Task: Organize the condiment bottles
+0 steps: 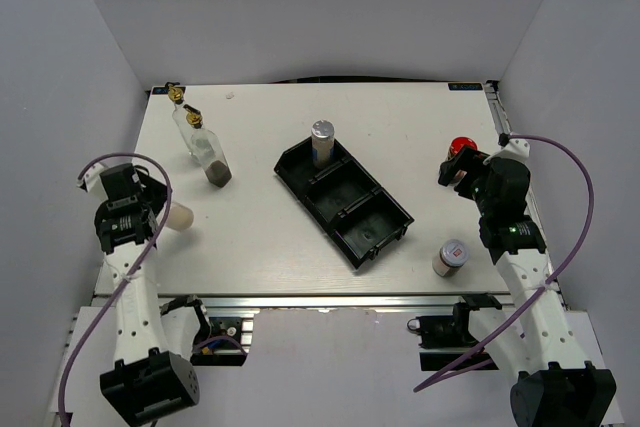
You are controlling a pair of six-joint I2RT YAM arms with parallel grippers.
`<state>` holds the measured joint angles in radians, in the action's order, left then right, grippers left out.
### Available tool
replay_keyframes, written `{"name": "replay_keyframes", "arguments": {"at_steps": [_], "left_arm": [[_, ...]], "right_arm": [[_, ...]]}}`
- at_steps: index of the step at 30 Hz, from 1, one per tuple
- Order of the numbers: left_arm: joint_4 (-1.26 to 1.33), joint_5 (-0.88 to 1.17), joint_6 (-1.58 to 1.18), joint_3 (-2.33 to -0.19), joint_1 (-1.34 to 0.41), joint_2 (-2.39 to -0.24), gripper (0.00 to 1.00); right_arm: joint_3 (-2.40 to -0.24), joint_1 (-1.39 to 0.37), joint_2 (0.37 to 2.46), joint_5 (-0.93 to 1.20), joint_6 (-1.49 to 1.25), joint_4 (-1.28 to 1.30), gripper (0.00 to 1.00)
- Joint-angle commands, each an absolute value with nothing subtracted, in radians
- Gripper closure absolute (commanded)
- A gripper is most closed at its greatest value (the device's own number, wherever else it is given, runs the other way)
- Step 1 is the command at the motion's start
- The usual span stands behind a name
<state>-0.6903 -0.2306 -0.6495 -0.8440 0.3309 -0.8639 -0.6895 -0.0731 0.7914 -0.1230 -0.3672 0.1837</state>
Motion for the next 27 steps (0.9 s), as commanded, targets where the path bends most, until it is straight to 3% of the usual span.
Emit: {"name": "replay_keyframes", "arguments": {"at_steps": [1,8,12,16,20,27], "left_arm": [[-0.726,-0.074,-0.611,-0.831,0.318,-0.790,0.80],[-0.738,-0.029,-0.638,-0.848,0.215,-0.723,0.85],[-0.678,-0.069,-0.701,-0.818,0.053,-0.745,0.90],[-0.598,-0.260,-0.764,-0.824,-0.216,-0.892,0.96],[-0.615,-0.473,-0.782,-0.958,-0.519,-1.043,0.97],[-0.595,-0.574,-0.694,-1.237,-0.620,-1.270,0.98]], "right_arm": [[-0.701,-0.071,0.775,-0.115,-0.367,0.183,0.11],[-0.695,-0.071,0.769,-0.106,-0.367,0.176,0.11],[-0.695,-0.071,0.772,-0.104,-0.367,0.175,0.11],[-0.695,-0.071,0.775,-0.109,-0.367,0.175,0.10],[-0.698,-0.071,0.778,-0.129,-0.357,0.176,0.11],[-0.698,-0.071,0.782,-0.144,-0.350,0.178,0.11]]}}
